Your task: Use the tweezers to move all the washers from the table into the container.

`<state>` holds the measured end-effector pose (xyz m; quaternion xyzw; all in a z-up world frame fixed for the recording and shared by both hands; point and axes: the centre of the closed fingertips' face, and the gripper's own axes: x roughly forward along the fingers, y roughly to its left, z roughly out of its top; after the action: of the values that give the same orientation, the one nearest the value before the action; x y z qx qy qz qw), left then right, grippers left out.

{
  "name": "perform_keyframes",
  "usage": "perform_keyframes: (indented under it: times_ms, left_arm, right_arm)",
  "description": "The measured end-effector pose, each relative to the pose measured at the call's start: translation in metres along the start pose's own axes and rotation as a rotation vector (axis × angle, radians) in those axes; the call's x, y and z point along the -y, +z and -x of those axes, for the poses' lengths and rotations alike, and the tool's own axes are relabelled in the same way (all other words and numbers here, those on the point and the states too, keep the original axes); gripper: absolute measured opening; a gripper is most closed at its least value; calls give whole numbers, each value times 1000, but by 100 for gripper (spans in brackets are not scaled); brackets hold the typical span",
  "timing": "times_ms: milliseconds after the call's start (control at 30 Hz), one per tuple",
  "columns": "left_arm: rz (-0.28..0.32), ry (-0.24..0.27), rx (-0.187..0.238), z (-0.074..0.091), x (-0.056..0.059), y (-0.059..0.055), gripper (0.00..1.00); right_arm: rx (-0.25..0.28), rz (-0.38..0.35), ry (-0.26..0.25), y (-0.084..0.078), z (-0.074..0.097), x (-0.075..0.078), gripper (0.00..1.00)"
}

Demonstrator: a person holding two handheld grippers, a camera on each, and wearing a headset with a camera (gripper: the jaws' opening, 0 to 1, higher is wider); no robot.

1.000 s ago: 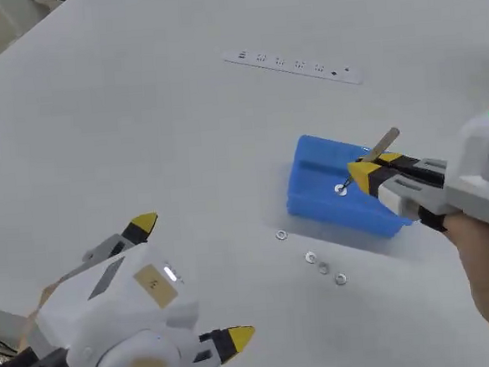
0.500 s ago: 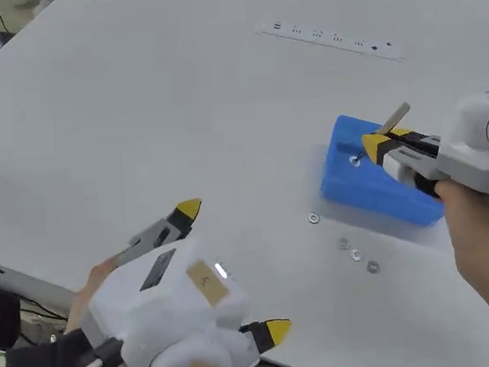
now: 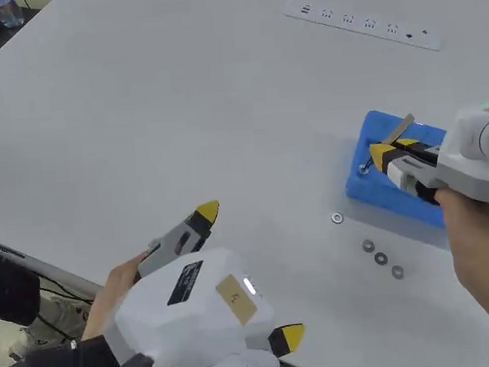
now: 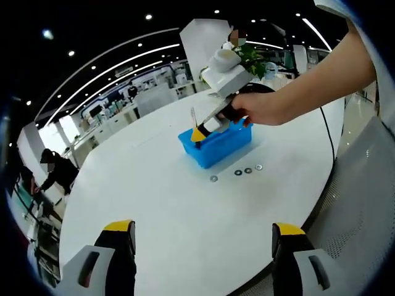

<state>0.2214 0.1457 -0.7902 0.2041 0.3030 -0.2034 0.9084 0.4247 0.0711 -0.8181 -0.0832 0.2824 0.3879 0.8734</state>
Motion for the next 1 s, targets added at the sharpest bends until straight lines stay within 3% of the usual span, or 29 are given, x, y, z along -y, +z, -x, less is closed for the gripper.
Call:
perform_keyframes:
  times_ms: [33, 100, 300, 633, 800, 933, 1000]
  left_arm:
    - [4, -1, -1, 0, 0, 0, 92]
    - [8, 1, -6, 0, 0, -1, 92]
    - [9, 29, -2, 2, -5, -1, 90]
    - [22, 88, 15, 6, -16, 1, 86]
    - [15, 108, -9, 7, -19, -4, 80]
    - [17, 112, 10, 9, -21, -2, 84]
    - [30, 116, 41, 11, -23, 3, 87]
  right_arm:
    - [34, 13, 0, 6, 1, -1, 3]
    - [10, 21, 0, 2, 0, -1, 3]
    - [15, 83, -2, -2, 0, -6, 3]
    - [21, 68, 25, -1, 6, -6, 4]
    - [75, 46, 38, 16, 22, -6, 4]
    - [131, 20, 43, 29, 41, -12, 4]
    - [145, 28, 41, 34, 53, -21, 4]
